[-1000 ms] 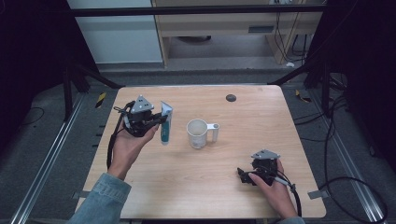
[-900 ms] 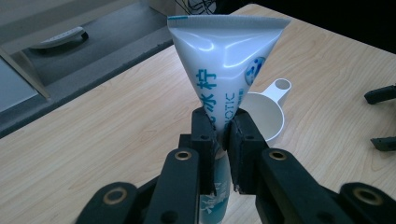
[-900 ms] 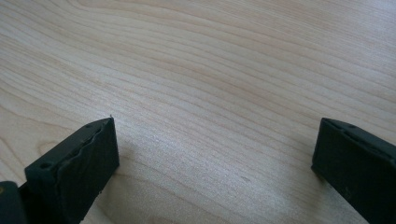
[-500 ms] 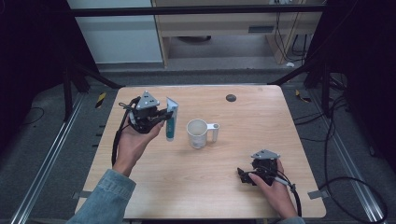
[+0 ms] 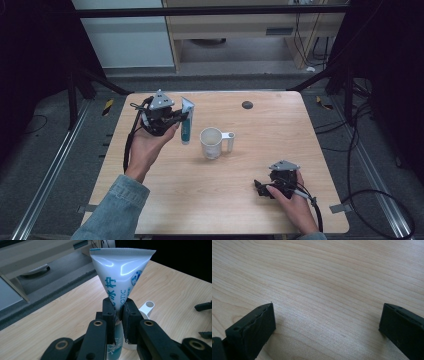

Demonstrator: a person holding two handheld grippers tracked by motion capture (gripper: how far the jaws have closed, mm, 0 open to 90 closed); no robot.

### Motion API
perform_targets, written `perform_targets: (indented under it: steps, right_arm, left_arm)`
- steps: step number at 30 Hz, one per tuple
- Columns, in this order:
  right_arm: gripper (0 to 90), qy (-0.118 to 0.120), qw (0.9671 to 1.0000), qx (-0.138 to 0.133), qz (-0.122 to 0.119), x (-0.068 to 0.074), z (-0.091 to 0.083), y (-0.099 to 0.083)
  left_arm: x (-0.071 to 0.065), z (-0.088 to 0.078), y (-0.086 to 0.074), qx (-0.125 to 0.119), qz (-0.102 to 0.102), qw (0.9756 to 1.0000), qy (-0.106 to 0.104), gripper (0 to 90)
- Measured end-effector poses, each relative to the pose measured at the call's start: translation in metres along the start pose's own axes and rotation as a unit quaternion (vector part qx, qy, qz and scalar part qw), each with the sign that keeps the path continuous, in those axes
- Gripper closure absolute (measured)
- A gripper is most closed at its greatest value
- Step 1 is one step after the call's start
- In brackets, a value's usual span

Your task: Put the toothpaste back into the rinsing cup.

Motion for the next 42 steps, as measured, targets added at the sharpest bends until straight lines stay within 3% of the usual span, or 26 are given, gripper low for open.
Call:
perform_targets:
  steps: [18, 42]
  right_arm:
    - [0.6, 0.000, 1.0000, 0.000, 0.000, 0.000, 0.000, 0.000]
    - [0.7, 0.000, 1.0000, 0.000, 0.000, 0.000, 0.000, 0.000]
  left_arm:
    - [-0.002, 0.002, 0.007, -0.013, -0.004, 0.9999, 0.000, 81.3]
    - [-0.018, 0.005, 0.024, -0.034, 0.005, 0.9994, -0.008, 81.3]
Point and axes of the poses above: each handheld gripper's, and its own axes: z roughly forward along the jaws, y roughly out of its top, x roughly to its left, the point moved 1 cm from there along z, roughly forward along the jaws, and after that the axes turned 8 degrees about x, right-handed, at the moved point
